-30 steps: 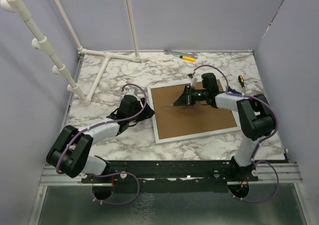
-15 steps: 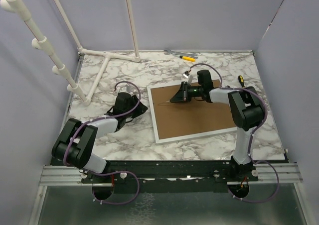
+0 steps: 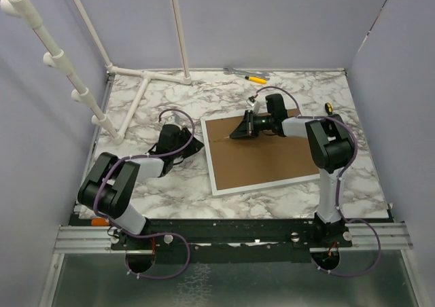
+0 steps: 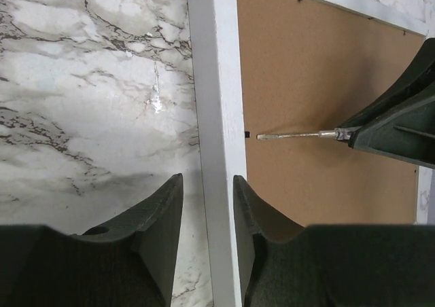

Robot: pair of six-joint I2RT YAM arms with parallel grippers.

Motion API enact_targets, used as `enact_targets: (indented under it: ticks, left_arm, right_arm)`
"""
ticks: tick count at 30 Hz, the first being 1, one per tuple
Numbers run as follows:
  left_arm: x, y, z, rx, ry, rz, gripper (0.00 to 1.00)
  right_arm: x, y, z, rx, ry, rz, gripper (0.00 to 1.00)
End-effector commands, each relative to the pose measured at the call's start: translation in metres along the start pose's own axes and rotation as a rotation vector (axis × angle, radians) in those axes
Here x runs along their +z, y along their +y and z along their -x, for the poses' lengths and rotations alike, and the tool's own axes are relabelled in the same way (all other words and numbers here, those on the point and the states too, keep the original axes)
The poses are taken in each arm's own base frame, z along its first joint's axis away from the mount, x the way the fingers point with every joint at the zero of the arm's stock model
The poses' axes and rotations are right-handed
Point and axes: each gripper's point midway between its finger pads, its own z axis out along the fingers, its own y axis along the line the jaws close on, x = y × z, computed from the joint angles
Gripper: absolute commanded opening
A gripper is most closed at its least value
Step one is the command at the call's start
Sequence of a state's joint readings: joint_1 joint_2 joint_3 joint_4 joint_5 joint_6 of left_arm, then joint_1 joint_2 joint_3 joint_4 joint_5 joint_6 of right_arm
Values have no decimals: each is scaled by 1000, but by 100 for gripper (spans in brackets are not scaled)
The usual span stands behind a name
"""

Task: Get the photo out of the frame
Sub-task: Release the photo frame item from the photo frame.

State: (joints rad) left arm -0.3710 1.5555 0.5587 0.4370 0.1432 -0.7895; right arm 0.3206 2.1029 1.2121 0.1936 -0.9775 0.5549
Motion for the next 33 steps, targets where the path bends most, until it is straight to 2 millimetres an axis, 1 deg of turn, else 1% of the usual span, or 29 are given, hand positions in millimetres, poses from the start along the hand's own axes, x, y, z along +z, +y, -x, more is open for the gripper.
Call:
enact_targets:
  ticks: [1, 6, 17, 23, 27, 30, 33]
  left_arm:
    - [8, -13, 11, 2, -20, -63, 36]
    - [13, -15, 11, 7, -13, -78, 35]
    - [22, -15, 12, -2, -7, -95, 25]
    - [26, -18, 13, -3, 2, -113, 24]
    - [29, -20, 10, -7, 20, -127, 24]
    - [31, -21, 8, -8, 30, -137, 17]
    - [33, -20, 6, -8, 38, -140, 14]
  right_arm:
    - [4, -6, -4, 45, 35, 13, 1]
    - [9, -5, -8, 53, 55, 18, 1]
    - [18, -5, -9, 65, 74, 14, 1]
    - [21, -6, -12, 71, 86, 14, 1]
    - [23, -7, -13, 76, 90, 12, 1]
    - [24, -7, -12, 78, 90, 14, 1]
    - [25, -7, -12, 80, 91, 15, 1]
